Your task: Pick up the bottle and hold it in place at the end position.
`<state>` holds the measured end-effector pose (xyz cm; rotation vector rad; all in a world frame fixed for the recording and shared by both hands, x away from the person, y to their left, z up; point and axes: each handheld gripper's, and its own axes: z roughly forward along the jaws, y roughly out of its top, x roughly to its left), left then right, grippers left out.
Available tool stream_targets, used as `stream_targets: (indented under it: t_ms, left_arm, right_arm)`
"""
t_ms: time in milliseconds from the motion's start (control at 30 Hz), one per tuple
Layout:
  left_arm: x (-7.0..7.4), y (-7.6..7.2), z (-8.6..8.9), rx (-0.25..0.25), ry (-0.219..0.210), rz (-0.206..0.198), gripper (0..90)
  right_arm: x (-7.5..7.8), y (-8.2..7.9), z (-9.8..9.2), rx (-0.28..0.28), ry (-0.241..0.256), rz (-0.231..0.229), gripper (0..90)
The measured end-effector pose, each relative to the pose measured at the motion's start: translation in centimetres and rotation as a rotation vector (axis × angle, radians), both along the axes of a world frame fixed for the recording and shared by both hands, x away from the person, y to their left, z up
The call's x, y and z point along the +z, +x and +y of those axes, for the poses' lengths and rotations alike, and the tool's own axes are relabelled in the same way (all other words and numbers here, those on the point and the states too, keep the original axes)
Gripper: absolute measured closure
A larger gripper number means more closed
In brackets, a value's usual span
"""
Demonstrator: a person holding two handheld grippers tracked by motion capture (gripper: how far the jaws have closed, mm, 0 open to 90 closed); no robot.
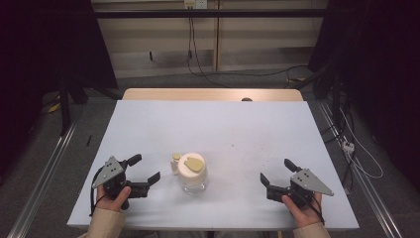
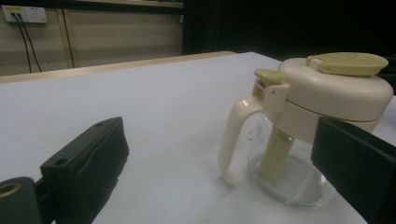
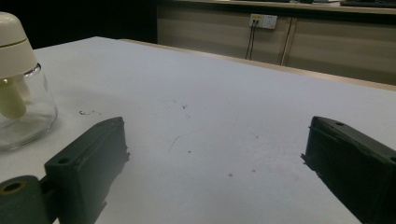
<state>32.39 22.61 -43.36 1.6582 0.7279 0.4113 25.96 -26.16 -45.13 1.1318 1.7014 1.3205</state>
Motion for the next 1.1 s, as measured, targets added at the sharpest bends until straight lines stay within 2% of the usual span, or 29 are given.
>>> stream_targets:
  t_ms: [200,400,467,567,767,1100]
  left_arm:
    - [0.3,-0.3,-0.3,-0.024,-0.010,0.004,3.0]
    - [0.3,-0.4,-0.8,-0.074,0.007,0.017,3.1]
    - [0.4,-0.5,-1.1,-0.102,-0.001,0.018,3.3]
    - [0.5,-0.6,-1.3,-0.117,-0.016,0.027,3.3]
    - [0.4,-0.9,-2.3,-0.161,-0.006,0.051,3.4]
    - [0.3,-1.2,-3.2,-0.193,0.020,0.071,6.4]
  right_arm:
    - [0.1,0.1,0.0,0.003,0.002,-0.007,5.1]
    - [0.0,0.2,0.2,0.013,0.001,-0.002,5.2]
    - [0.0,0.3,0.2,0.013,-0.001,-0.001,5.3]
    - [0.0,0.3,0.1,0.009,-0.001,0.003,5.3]
    - [0.0,0.2,-0.1,0.000,-0.001,0.003,5.4]
    - [0.0,0.3,0.1,0.001,-0.007,0.005,5.5]
